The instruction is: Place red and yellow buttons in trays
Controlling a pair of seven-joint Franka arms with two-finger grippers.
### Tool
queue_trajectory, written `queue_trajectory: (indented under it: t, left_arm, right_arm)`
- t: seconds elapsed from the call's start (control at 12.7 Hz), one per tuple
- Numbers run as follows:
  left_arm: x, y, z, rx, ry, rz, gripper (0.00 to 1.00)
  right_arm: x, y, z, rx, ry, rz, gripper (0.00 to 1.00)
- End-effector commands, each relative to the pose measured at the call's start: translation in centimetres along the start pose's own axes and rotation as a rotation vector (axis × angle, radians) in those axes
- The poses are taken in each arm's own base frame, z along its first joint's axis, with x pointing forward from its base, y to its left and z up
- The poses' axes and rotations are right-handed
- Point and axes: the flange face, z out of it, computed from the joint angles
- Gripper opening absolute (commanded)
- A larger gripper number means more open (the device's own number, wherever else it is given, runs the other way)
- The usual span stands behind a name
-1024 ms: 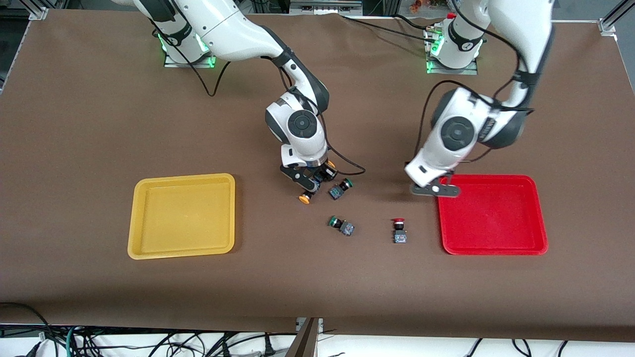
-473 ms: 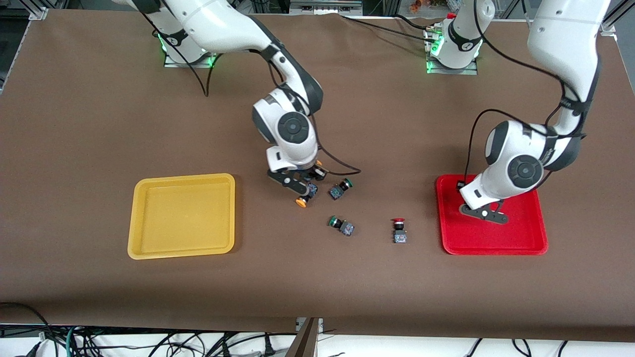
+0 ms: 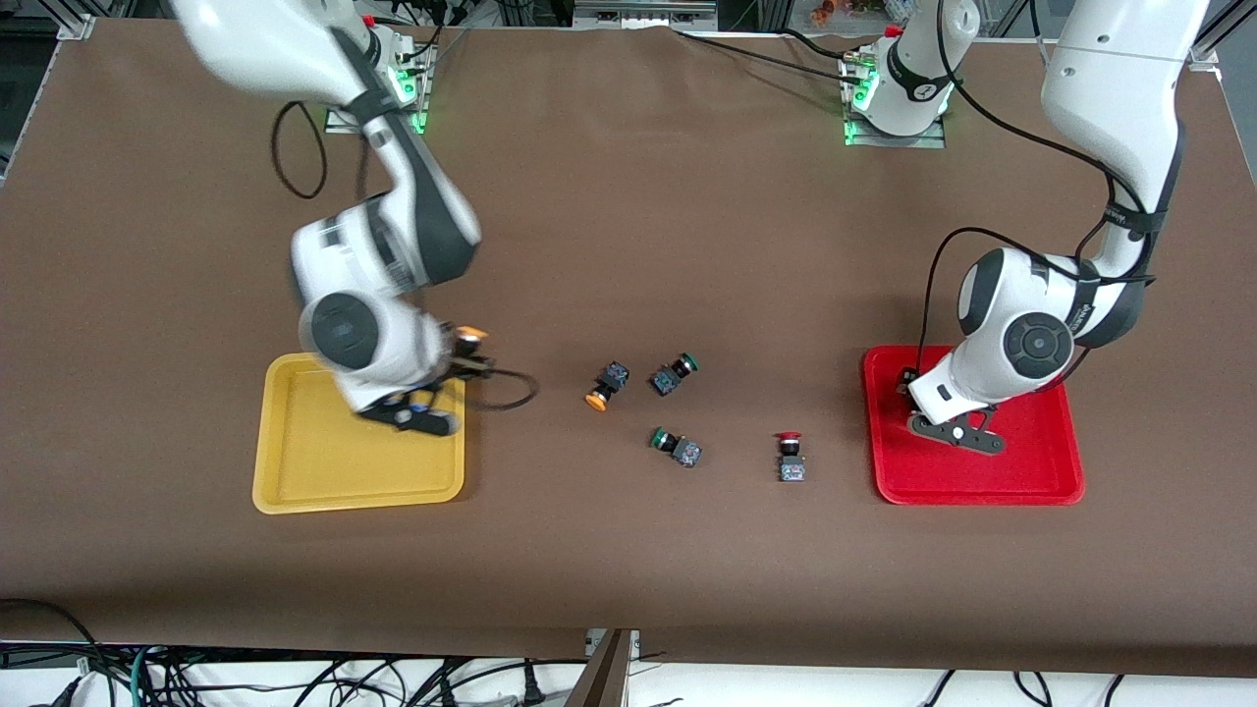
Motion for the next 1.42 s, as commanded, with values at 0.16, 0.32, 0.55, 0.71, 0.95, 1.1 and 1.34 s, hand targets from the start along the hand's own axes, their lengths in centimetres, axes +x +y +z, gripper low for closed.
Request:
queue_trajectory:
  t: [0.16, 0.32, 0.55, 0.71, 0.95, 1.1, 1.34]
  left_arm:
    - [7.8, 6.2, -9.8, -0.021, 0.156, -0.067, 1.00]
    - [10.3, 8.5, -7.4, -0.046, 0.163, -0.086, 1.00]
    - [11.5, 17.1, -2.5, -0.062, 0.179, -0.123, 1.00]
    - [11.7, 18.1, 1.8, -0.072, 0.206, -0.144, 1.00]
    - [11.7, 17.2, 3.3, -0.078, 0.228, -0.144, 1.00]
    - [11.6, 16.7, 3.5, -0.059, 0.231, -0.131, 1.00]
    - [11.1, 16.5, 4.4, 0.001, 0.228, -0.077, 1.00]
  right_arm:
    - [7.4, 15.5, 5.7, 0.036, -0.034, -0.206, 0.27]
    - [9.0, 18.7, 8.7, 0.037, -0.023, -0.205, 0.28]
    - [10.0, 20.3, 11.3, 0.040, -0.008, -0.221, 0.28]
    - [10.1, 20.9, 11.8, 0.042, -0.009, -0.221, 0.83]
    - [8.9, 18.4, 8.6, 0.049, -0.029, -0.246, 1.00]
    - [7.7, 13.8, 6.2, 0.045, -0.067, -0.224, 1.00]
    - [4.4, 5.0, 4.7, 0.002, -0.068, -0.022, 1.00]
